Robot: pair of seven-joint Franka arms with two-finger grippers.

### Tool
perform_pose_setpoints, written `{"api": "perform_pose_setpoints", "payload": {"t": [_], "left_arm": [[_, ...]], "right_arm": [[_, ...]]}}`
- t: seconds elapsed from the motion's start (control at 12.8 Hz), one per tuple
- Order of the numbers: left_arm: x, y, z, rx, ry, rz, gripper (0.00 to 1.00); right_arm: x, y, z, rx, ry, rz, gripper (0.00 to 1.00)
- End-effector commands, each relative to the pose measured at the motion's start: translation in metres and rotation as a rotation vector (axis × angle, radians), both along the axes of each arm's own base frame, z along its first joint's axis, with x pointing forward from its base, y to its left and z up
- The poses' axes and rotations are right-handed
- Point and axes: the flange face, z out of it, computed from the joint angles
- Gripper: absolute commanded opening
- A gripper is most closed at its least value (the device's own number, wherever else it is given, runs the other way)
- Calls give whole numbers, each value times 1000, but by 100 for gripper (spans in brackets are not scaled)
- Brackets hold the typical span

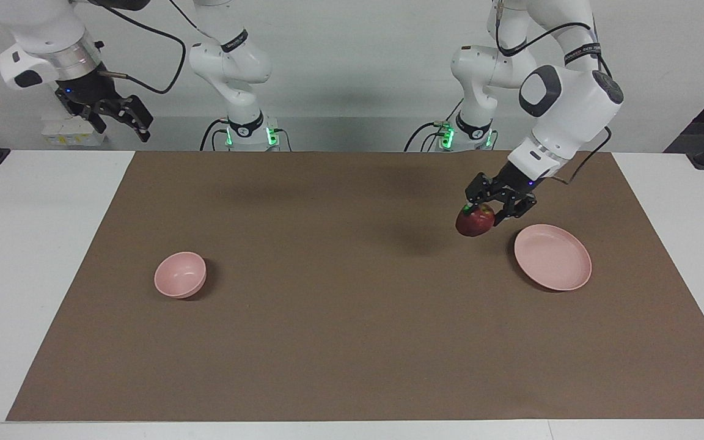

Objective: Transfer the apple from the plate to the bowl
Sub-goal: 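Lift the apple with the left gripper while the right gripper approaches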

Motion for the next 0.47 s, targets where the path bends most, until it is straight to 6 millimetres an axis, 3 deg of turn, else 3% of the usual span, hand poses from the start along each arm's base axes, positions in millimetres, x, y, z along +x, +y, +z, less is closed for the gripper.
{"api": "perform_pose_setpoints", "payload": {"t": [0.0, 0.08, 0.23, 0.39], "left_arm": [[-2, -12, 10, -105, 32, 33, 0], [-2, -14, 11, -145, 41, 50, 0], [-4, -20, 11, -203, 58, 69, 0], [-9, -29, 11, -250, 79, 74, 0]], "right_arm": [[-8, 13, 5, 12, -1, 13, 100], [-11, 17, 0, 12, 1, 31, 100], [-1, 47, -27, 26, -8, 40, 100], [8, 72, -47, 97, 18, -80, 100]]}}
